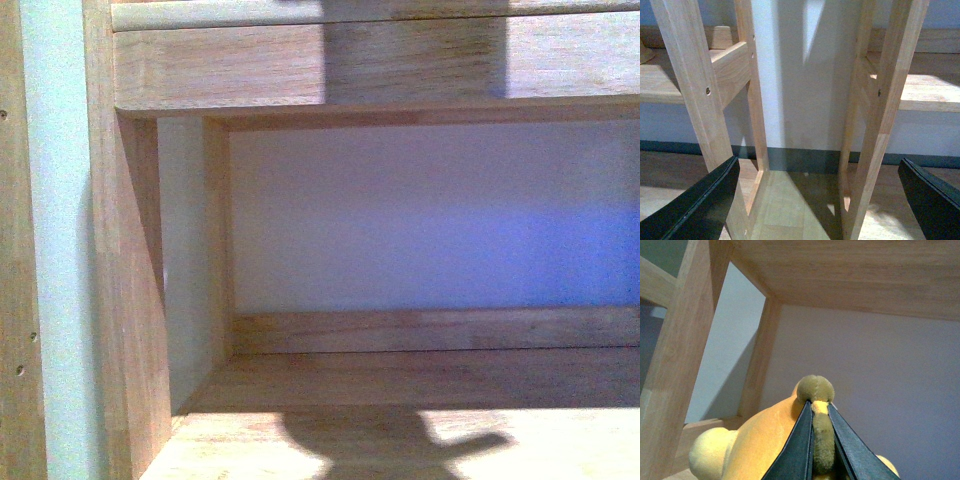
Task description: Put away toys
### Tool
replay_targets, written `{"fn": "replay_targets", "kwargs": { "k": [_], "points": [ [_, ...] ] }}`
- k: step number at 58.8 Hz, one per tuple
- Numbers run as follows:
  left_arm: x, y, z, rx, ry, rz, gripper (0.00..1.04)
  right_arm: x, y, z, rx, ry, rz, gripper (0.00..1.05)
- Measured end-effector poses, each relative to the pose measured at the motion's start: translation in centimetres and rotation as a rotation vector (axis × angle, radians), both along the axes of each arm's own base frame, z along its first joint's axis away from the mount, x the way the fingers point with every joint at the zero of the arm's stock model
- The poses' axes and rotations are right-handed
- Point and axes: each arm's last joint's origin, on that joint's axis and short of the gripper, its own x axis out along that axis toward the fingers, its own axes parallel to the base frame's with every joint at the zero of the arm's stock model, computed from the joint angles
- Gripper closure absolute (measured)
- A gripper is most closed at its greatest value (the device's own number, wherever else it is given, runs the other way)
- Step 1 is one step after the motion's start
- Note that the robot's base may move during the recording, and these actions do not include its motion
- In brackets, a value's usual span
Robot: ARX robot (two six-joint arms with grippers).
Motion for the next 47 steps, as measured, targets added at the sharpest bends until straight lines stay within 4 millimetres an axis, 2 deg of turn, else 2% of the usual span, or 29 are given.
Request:
{"fn": "replay_targets", "kwargs": {
  "k": [21, 35, 47],
  "points": [
    [0.0, 0.0, 0.0, 0.0, 0.0, 0.0, 0.06, 6.2, 2.1, 0.1, 0.009, 0.023, 0.027, 0.99],
    [0.0, 0.0, 0.0, 0.0, 0.0, 0.0, 0.06, 9.7, 3.3, -0.4, 0.035, 0.044, 0.04, 0.99],
    [0.0, 0.0, 0.0, 0.0, 0.0, 0.0, 0.06, 11.6, 4.5, -1.1, 0.057, 0.066, 0.045, 0.99]
  ]
}}
